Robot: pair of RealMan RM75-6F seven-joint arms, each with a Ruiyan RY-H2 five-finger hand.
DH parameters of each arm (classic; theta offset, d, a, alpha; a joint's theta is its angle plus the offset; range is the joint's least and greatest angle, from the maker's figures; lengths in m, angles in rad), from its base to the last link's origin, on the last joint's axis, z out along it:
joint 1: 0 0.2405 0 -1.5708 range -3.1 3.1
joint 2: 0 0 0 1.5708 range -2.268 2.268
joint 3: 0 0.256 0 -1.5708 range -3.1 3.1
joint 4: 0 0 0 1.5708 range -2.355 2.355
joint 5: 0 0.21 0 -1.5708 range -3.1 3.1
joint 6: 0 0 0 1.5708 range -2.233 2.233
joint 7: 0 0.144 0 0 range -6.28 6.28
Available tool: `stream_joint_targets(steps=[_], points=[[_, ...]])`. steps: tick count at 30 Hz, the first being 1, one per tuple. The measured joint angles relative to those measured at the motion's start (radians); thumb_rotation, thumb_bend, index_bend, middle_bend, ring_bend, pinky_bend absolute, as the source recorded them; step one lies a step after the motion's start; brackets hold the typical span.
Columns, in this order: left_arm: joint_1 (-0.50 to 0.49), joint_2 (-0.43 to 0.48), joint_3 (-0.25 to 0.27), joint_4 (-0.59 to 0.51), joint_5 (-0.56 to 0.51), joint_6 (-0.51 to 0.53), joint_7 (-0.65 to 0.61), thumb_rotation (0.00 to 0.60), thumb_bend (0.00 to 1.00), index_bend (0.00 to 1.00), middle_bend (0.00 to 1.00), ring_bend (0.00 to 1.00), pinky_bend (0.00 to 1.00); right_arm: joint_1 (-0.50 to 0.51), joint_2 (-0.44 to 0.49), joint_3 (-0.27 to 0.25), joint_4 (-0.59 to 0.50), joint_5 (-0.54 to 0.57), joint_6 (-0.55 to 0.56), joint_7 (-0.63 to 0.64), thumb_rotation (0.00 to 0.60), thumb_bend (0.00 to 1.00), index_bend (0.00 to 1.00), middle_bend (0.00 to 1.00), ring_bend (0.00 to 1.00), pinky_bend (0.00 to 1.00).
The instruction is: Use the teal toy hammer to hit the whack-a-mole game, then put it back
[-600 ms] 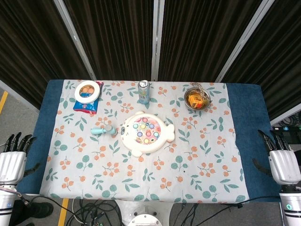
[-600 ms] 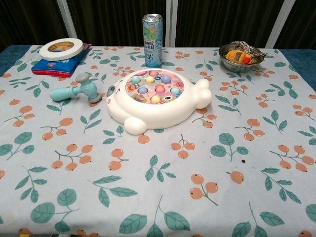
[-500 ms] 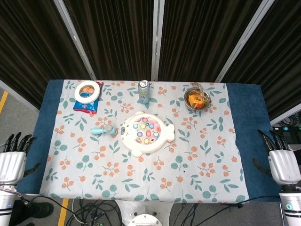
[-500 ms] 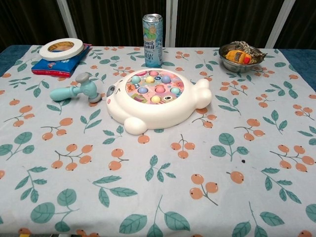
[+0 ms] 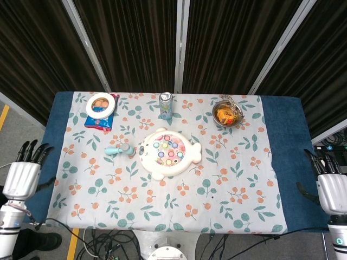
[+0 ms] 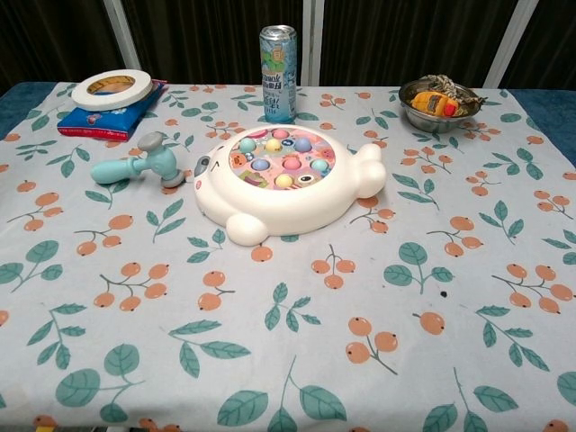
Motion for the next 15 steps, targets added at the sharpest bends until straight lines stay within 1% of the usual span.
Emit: stream_joint_targets(steps=[3, 9, 10, 12, 15], points=[[-0.056, -0.004, -0.029, 0.009, -0.016, -0.068, -0.053, 0.6, 0.17, 0.22, 0.18, 0.04, 0.05, -0.004, 0.002, -0.001, 0.004, -0.003, 0.007, 0.005, 0.6, 0.18, 0.08, 0.21, 0.05, 0.1], [-0.192, -0.019, -0.077, 0.04, -0.078, -0.28, -0.13, 0.6, 0.22, 0.24, 0.2, 0.05, 0.06, -0.01, 0.008, 0.004, 0.001, 0.009, 0.015, 0.001, 0.6, 0.18, 0.08, 0.21, 0.05, 0.1], [-0.224, -0.028, -0.087, 0.051, -0.098, -0.326, -0.14, 0.6, 0.23, 0.25, 0.21, 0.06, 0.06, -0.01, 0.008, 0.005, 0.0, 0.01, 0.015, -0.001, 0.6, 0.18, 0.08, 0.21, 0.05, 0.1], [-0.273, -0.054, -0.102, 0.077, -0.135, -0.387, -0.149, 0.6, 0.25, 0.27, 0.23, 0.08, 0.06, -0.007, 0.007, 0.007, -0.002, 0.009, 0.013, -0.004, 0.6, 0.18, 0.08, 0.21, 0.05, 0.1], [-0.329, -0.121, -0.117, 0.138, -0.192, -0.446, -0.147, 0.6, 0.25, 0.3, 0.25, 0.09, 0.06, -0.002, 0.003, 0.008, 0.0, 0.009, 0.003, -0.002, 0.6, 0.18, 0.08, 0.21, 0.05, 0.1]])
